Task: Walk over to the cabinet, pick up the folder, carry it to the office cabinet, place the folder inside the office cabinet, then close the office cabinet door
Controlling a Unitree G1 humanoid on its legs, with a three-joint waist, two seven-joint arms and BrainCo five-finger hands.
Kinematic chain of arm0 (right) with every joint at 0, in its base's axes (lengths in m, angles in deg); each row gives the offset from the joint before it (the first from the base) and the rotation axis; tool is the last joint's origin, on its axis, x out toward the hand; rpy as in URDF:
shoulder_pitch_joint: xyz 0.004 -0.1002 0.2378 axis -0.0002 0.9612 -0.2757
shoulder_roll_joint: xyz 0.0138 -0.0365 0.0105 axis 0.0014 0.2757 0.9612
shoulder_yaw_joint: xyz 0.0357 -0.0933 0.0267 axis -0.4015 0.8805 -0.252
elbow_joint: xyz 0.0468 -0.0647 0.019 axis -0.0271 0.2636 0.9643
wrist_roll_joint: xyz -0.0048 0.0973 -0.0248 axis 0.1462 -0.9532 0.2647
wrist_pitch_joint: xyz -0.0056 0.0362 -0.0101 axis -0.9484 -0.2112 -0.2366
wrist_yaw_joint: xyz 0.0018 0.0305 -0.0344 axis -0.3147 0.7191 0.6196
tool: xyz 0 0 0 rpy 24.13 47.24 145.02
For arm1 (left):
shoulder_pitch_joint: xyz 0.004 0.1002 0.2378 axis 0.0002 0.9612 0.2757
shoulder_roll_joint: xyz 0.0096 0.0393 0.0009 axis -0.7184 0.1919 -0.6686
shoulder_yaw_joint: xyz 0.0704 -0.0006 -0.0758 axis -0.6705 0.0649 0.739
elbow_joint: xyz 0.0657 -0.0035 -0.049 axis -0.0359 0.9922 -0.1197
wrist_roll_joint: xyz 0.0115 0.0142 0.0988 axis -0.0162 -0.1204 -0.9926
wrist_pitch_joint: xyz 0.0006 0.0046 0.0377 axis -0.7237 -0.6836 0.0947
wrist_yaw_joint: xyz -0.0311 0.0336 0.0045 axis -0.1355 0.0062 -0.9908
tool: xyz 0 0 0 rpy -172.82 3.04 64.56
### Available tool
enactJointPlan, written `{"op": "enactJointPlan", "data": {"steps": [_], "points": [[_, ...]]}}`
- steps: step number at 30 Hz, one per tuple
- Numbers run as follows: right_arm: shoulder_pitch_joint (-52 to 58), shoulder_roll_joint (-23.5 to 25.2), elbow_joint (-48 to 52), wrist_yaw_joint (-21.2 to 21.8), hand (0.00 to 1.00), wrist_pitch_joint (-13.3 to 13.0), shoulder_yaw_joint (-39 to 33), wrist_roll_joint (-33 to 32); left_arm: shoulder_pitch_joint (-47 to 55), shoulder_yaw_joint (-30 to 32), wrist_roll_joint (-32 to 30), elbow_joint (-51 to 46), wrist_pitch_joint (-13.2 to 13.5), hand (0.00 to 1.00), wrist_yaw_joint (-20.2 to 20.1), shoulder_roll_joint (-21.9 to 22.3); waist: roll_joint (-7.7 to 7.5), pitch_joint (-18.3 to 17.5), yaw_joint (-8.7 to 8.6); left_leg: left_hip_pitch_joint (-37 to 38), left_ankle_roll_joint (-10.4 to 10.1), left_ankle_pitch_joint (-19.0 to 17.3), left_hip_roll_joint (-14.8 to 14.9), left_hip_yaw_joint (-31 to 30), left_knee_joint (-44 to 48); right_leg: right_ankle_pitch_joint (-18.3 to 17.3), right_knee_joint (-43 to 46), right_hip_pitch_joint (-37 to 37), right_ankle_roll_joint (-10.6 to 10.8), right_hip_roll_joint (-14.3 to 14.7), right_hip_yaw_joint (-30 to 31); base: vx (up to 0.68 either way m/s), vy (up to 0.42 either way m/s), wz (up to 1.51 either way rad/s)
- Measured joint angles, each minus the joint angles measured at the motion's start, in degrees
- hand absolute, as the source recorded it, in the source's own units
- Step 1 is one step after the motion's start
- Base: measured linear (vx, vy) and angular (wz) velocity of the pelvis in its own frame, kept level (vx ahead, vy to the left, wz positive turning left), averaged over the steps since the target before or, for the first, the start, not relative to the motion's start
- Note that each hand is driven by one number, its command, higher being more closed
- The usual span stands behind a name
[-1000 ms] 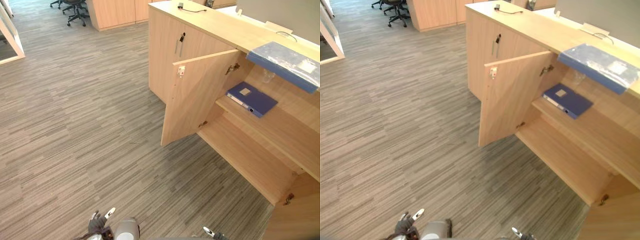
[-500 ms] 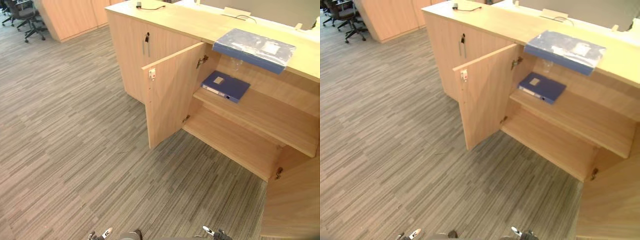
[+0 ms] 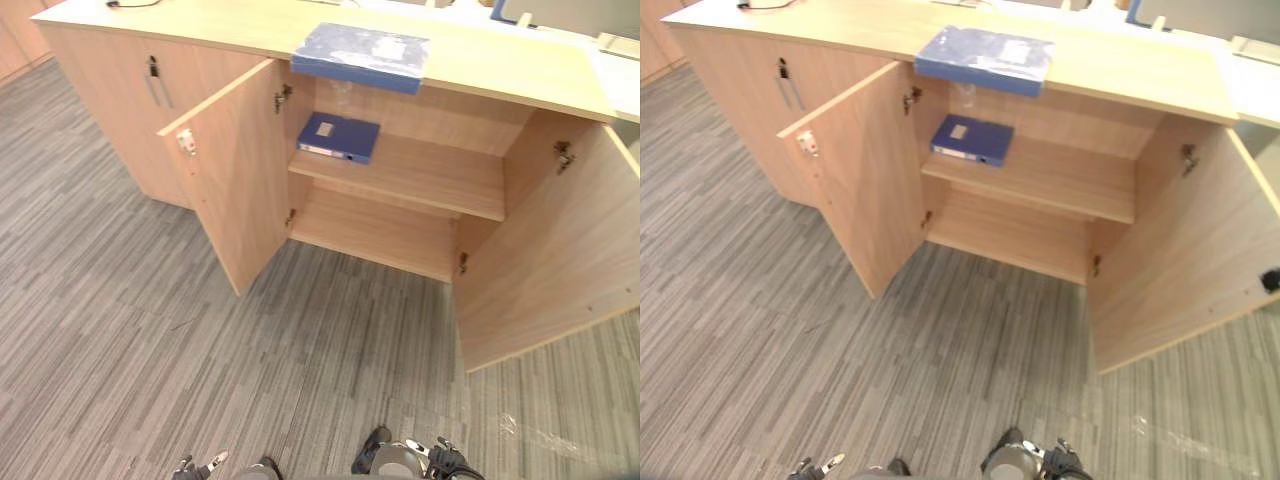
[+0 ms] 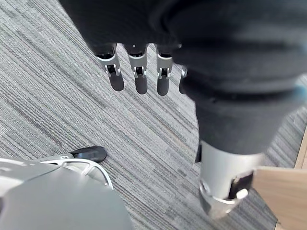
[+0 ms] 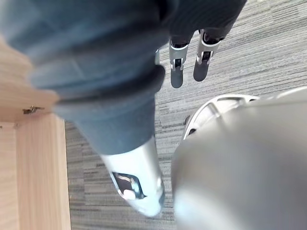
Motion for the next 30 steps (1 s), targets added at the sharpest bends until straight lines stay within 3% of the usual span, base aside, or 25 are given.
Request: {"op": "enactJointPlan", "data": {"steps": [8,12,14,16,18,19,20,21,22,24,26,27,28,30], "points": [[1.6,1.7,-0.13,-0.14,0.0,0.02,-4.44,-0.44,-0.05,-0.21,-0.01,0.15,-0.22,0.0,0.04,-0.03,0.42,-0.95,-0.83,0.98,-1.41,-0.8,3.22,0.29,-0.95,0.43,-3.4,0.27,-0.24,5.49,-0.38,0.05,-0.002,-0.3],[1.25,1.8,0.09,-0.13,0.0,-0.07,-4.31,-0.64,-0.86,-1.13,0.0,0.01,-0.21,0.0,0.06,-0.37,0.44,-1.77,-0.74,-0.01,-2.31,-2.0,5.32,-0.04,2.14,0.02,-3.67,0.57,-0.14,6.77,-0.41,0.13,-0.026,-0.15],[1.25,1.96,0.15,-0.13,0.0,-0.06,-4.23,-0.79,-1.3,-1.6,0.04,-0.27,-0.2,0.0,0.06,-0.68,0.25,-2.14,-0.72,-1.87,-2.33,-3.94,6.77,-0.06,7.64,-0.07,-4.54,1.15,-0.03,7.28,-0.4,0.11,-0.058,-0.12],[1.26,1.98,0.1,-0.13,0.0,-0.06,-3.72,-1.93,-1.14,-1.63,0.33,-1.06,-0.09,0.0,0.06,-0.75,0.46,-2.36,-0.39,-5.83,-1.95,-7.97,10.86,-0.25,22.75,-0.62,-6.44,4.11,0.56,8.33,-0.21,0.13,-0.074,-0.13],[1.38,1.24,-0.18,-0.15,0.0,-0.09,-1.95,-2.36,-1.08,-1.38,0.54,-1.41,-0.08,0.0,0.07,-0.7,0.88,-2.43,-0.23,-8.48,-1.52,-8.39,14.4,-1.41,34.09,-1.54,-6.49,6.23,0.65,9.09,0.3,0.15,-0.044,-0.2],[1.5,0.0,-0.41,-0.16,0.0,-0.09,-0.16,-2.34,-0.76,-1.26,1.08,-1.71,0.0,0.0,0.11,-0.15,2.13,-2.77,0.34,-11.07,-0.6,-7.33,17.4,-4.53,42.93,-2.74,-6.69,8.17,0.48,10.12,1.43,0.16,-0.011,-0.26],[1.43,-0.27,-0.54,-0.16,0.0,-0.1,0.42,-2.34,-0.68,-1.11,1.26,-1.9,0.08,0.0,0.13,-0.17,1.96,-2.68,0.53,-12.46,-0.43,-6.13,18.1,-6.34,46.57,-3.49,-7.02,8.92,0.05,10.25,1.89,0.2,0.035,-0.26],[1.01,-0.26,-0.6,-0.22,0.0,-0.09,0.5,-2.33,-0.69,-0.83,1.62,-2.11,0.32,0.0,0.25,-0.35,1.51,-2.62,0.67,-15.42,-1.54,-8.12,17.6,-9.93,50.64,-4.04,-7.0,9.71,0.24,9.59,2.69,0.17,0.045,-0.11],[0.75,-0.51,-0.83,-0.44,0.0,-0.07,0.14,-2.33,-0.7,-0.71,2.42,-2.34,0.49,0.0,0.39,-0.25,1.38,-2.52,0.74,-18.22,-1.5,-12.05,16.06,-11.46,50.56,-4.21,-7.25,10.21,0.42,8.53,3.11,0.17,0.082,-0.08],[0.2,-0.66,-1.48,-0.69,0.0,-0.03,0.04,-2.32,-0.52,-0.32,3.62,-2.58,0.62,0.0,0.58,0.06,1.04,-2.28,1.49,-21.94,-0.64,-14.45,13.04,-12.44,45.55,-4.28,-7.27,10.74,0.78,6.56,4.13,0.13,0.178,-0.21],[0.07,-0.65,-1.64,-0.68,0.0,-0.03,0.0,-2.27,0.15,0.4,4.58,-2.54,0.6,0.0,0.65,0.55,0.9,-2.18,2.15,-23.96,-1.28,-13.41,9.42,-16.01,34.14,-4.21,-7.17,11.54,2.93,4.61,4.98,0.14,0.271,-0.3],[0.16,-0.4,-1.98,-0.68,0.0,-0.02,-0.06,-2.2,0.81,0.93,5.07,-2.22,0.58,0.0,0.69,0.96,0.87,-2.07,2.22,-23.54,-0.76,-7.49,7.18,-20.23,26.6,-4.22,-7.23,12.35,5.25,3.79,5.78,0.15,0.29,-0.27],[0.3,-0.23,-2.18,-0.66,0.0,-0.02,-0.01,-2.18,1.49,1.36,5.34,-1.89,0.54,0.0,0.7,1.26,0.6,-2.27,2.72,-22.15,-1.02,-3.48,5.75,-21.42,24.82,-3.96,-7.63,12.92,6.12,3.57,6.28,0.25,0.316,-0.23],[0.28,1.97,-3.83,-0.62,0.0,0.08,0.12,-1.82,1.22,2.75,5.72,-1.52,0.76,0.0,1.06,-0.06,-2.85,-2.61,2.81,-21.11,0.32,-3.99,2.05,-20.03,23.75,-2.7,-9.64,13.87,5.82,1.47,7.59,0.32,0.198,0.03]]}}
